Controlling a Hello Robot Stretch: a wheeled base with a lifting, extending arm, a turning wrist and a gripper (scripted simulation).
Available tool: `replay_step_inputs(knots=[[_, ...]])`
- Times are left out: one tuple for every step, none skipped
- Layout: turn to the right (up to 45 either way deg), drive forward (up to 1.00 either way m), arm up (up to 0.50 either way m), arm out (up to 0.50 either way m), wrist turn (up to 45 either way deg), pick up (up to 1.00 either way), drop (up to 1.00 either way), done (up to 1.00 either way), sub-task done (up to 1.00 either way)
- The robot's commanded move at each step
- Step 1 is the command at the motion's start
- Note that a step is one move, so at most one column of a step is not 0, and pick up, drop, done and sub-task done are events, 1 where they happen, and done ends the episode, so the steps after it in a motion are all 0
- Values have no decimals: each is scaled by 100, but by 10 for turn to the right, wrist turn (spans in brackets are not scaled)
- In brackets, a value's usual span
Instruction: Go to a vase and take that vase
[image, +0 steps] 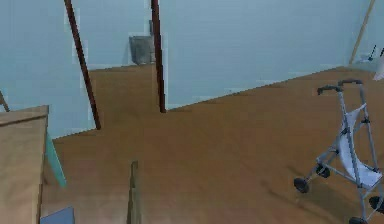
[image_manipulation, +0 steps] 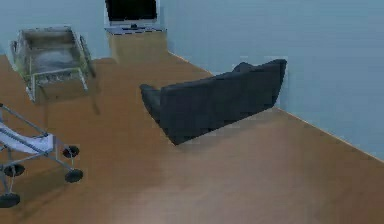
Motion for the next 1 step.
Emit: replay_step_inputs(knots=[[-450,0,0,0,0,0,0,0,0]])
